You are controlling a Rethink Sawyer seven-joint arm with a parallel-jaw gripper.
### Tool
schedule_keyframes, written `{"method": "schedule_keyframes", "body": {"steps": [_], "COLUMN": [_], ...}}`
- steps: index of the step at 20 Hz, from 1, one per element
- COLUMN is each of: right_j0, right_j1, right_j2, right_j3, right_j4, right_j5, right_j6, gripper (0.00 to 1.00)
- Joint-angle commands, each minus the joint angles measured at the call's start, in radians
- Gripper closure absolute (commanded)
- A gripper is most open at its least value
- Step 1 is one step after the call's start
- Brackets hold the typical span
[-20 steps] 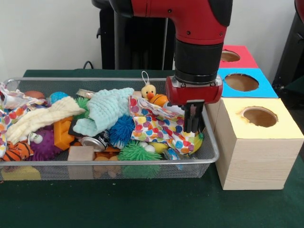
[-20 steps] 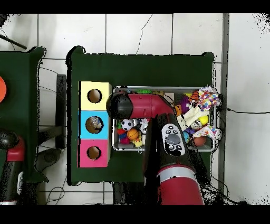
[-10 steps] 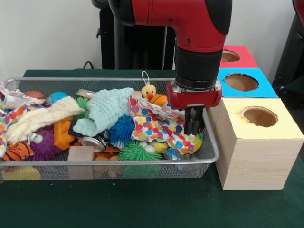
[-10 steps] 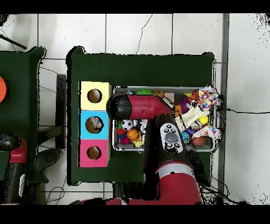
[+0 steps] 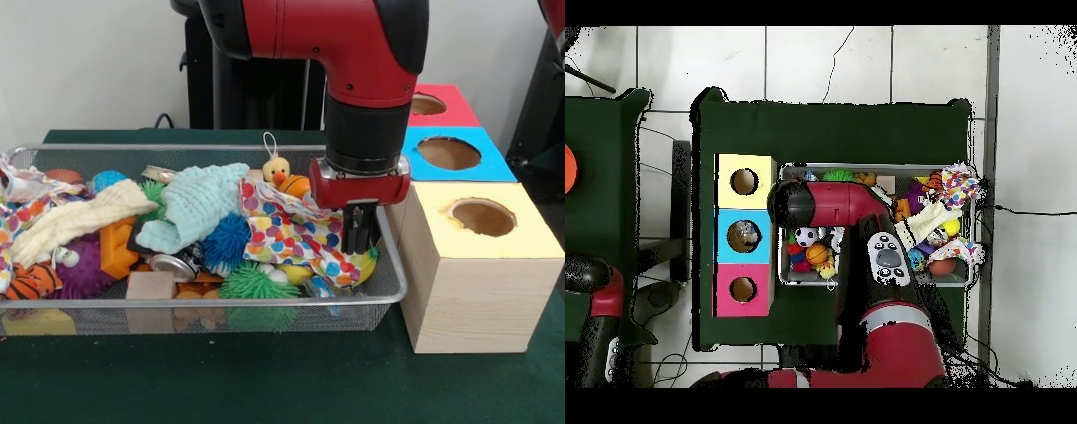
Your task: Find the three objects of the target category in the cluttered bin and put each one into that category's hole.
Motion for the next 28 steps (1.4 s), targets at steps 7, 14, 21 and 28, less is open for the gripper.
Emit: {"method": "schedule_keyframes", "body": {"steps": [7,14,21,28], "right_j0": [-0.006,0.001,0.004,0.009], "right_j1": [0.056,0.067,0.072,0.076], "right_j2": [0.032,0.027,0.024,0.020], "right_j3": [0.029,0.020,0.014,0.006], "right_j4": [-0.012,-0.014,-0.013,-0.013], "right_j5": [-0.032,-0.041,-0.041,-0.039], "right_j6": [0.111,0.119,0.121,0.121], "gripper": [1.00,1.00,1.00,1.00]}}
